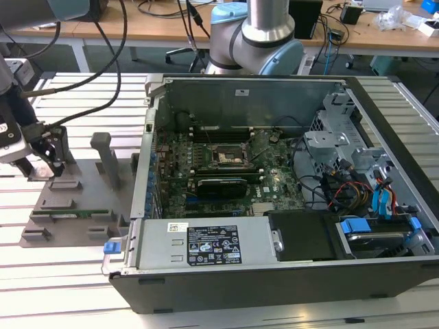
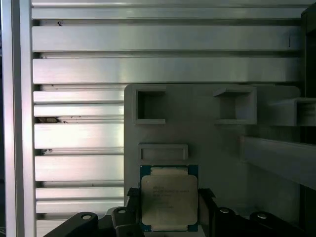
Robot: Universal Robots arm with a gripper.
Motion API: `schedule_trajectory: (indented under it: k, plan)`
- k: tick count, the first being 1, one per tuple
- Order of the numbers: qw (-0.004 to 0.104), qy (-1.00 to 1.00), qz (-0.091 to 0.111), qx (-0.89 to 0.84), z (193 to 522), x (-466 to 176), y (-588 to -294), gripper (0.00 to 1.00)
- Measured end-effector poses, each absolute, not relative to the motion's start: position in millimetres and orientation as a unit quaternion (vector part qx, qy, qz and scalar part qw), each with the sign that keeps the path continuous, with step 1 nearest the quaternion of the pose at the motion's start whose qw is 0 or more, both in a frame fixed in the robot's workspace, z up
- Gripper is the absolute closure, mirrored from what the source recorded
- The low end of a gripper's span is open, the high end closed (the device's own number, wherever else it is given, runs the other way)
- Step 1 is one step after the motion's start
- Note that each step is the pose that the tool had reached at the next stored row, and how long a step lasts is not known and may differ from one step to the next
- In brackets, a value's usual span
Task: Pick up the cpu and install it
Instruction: 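Pick up the cpu and move it towards the insertion slot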
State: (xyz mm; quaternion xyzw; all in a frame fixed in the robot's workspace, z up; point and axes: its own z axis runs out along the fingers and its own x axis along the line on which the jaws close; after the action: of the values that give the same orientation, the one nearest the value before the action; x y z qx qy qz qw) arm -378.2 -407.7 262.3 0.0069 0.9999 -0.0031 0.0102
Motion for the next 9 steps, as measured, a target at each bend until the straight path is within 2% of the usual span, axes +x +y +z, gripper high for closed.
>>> schedule_trajectory:
  k: [9]
  plan:
    - [0.01, 1.0, -0.003, 0.007, 272.2, -378.2, -407.7, 0.45]
